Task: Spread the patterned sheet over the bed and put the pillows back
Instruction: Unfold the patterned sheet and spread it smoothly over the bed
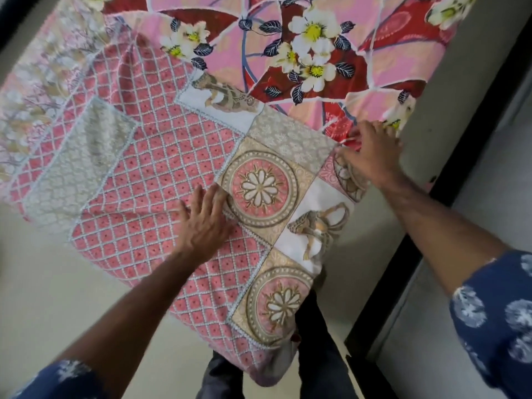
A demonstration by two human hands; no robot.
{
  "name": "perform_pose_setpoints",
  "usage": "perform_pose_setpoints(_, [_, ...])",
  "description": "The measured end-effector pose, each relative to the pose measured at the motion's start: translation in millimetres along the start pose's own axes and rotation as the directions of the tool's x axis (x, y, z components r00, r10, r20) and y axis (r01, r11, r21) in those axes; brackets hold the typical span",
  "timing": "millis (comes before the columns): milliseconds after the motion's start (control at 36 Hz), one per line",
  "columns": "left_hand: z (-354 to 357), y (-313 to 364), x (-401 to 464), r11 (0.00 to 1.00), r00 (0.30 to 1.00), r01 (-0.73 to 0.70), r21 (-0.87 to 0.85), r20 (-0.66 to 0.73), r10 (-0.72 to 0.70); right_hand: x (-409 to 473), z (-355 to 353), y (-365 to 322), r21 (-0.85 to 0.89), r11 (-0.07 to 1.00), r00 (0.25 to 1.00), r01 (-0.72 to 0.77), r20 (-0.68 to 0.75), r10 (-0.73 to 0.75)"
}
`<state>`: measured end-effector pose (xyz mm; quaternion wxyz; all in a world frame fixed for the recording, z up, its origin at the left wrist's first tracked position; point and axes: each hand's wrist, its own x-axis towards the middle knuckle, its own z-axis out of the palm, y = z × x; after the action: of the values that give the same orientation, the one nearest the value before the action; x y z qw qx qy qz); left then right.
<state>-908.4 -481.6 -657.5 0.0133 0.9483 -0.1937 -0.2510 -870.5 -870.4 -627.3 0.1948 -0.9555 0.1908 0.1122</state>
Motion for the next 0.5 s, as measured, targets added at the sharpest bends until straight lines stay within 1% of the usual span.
perform_pose_setpoints(28, [-2,7,2,0.999,0.999,0.038,-0.018,0.003,-0.038,2,-4,3,0.023,0.998,0.998,0.050,0.024,-0.051])
perform_pose_setpoints(83, [-4,20,8,0.993,0.994,0.109,-0.035,0.037,-0.107,4,-9,10,0.016,0.990,0.986,0.141,0.089,-0.142])
perform_pose_setpoints(167, [-16,37,21,0.983,0.984,0.171,-0.064,0.071,-0.166,7,-4,28,0.048,0.959,0.955,0.280,0.082,-0.284])
perform_pose_setpoints(222, [-29,47,31,0.981,0.985,0.169,-0.099,0.060,-0.164,4,-2,35,0.152,0.908,0.913,0.391,0.059,-0.403])
perform_pose_setpoints(250, [-36,52,36,0.981,0.987,0.159,-0.115,0.045,-0.154,-1,-2,38,0.253,0.874,0.898,0.415,0.037,-0.438])
perform_pose_setpoints(278, [-43,57,43,0.981,0.990,0.140,-0.132,0.034,-0.137,-8,-2,42,0.358,0.845,0.903,0.397,0.014,-0.430])
perform_pose_setpoints(306, [-51,62,50,0.983,0.994,0.111,-0.146,0.014,-0.110,-14,-1,46,0.454,0.825,0.923,0.337,0.013,-0.384])
perform_pose_setpoints(361, [-64,71,66,0.988,0.999,0.037,-0.150,-0.031,-0.043,-28,-2,52,0.608,0.773,0.954,0.185,0.078,-0.289])
perform_pose_setpoints(417, [-77,83,82,0.991,0.998,-0.019,-0.135,-0.060,0.011,-35,2,61,0.681,0.728,0.966,0.081,0.127,-0.226])
perform_pose_setpoints(500, [-95,98,109,0.991,0.997,-0.061,-0.116,-0.063,0.054,-34,-1,72,0.748,0.659,0.975,-0.080,0.195,-0.103])
